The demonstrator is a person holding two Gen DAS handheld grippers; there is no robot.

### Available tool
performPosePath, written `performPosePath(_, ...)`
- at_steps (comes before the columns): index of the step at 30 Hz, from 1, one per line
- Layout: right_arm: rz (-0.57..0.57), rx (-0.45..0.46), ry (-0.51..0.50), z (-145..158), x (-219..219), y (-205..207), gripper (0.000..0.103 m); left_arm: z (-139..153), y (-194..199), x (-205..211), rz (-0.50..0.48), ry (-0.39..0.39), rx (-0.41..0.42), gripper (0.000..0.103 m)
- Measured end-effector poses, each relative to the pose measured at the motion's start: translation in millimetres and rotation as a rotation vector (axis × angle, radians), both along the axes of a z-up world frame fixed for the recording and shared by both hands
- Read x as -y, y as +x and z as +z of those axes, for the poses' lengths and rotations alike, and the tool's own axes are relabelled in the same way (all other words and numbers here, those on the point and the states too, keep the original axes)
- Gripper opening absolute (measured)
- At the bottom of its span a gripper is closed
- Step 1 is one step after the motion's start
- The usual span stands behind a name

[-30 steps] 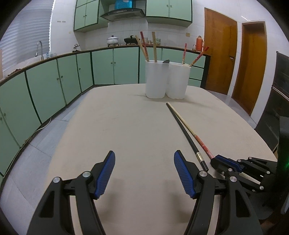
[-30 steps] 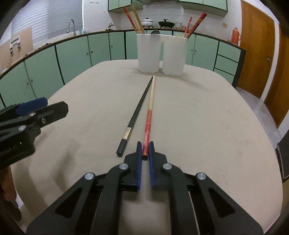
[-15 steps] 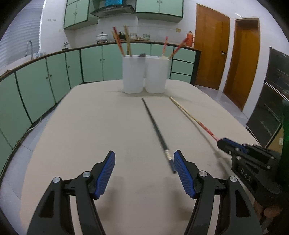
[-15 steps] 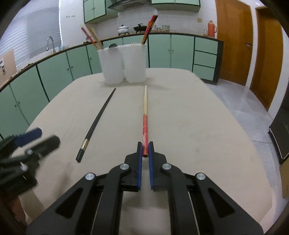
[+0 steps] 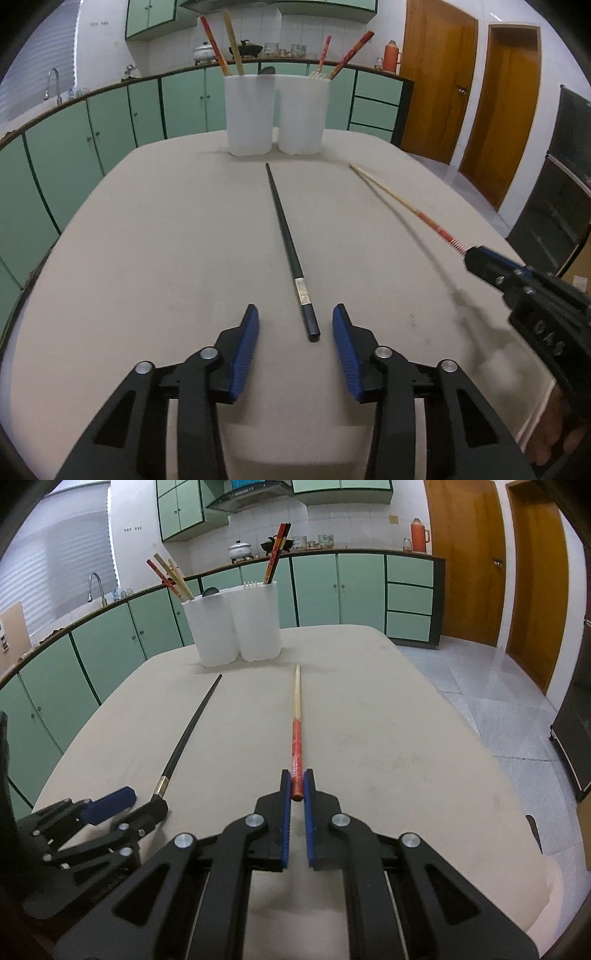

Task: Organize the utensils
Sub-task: 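Grasp the last black chopstick with the left gripper, then lift both chopsticks and carry them over the white holder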

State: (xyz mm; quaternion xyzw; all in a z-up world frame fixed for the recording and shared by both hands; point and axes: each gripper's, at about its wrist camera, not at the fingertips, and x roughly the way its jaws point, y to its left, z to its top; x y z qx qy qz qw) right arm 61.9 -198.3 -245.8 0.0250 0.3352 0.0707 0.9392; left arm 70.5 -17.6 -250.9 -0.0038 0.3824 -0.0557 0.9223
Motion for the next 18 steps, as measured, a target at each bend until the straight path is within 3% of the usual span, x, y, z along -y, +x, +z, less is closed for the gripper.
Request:
performPosePath(4,0.002,0.006,0.001,0,-1,0,0.006,0,1,3,0.027,0.012,0.01,0.034)
performPosePath(9,0.005,0.006,-0.004,0,-2,0,0.006,-1,2,4,0.032,0.007,0.014,0.007)
performPosePath(18,0.009,0.012,-0.018,3,-2,-3,0.006,9,0,0,0.042,0.002,0.038,0.006)
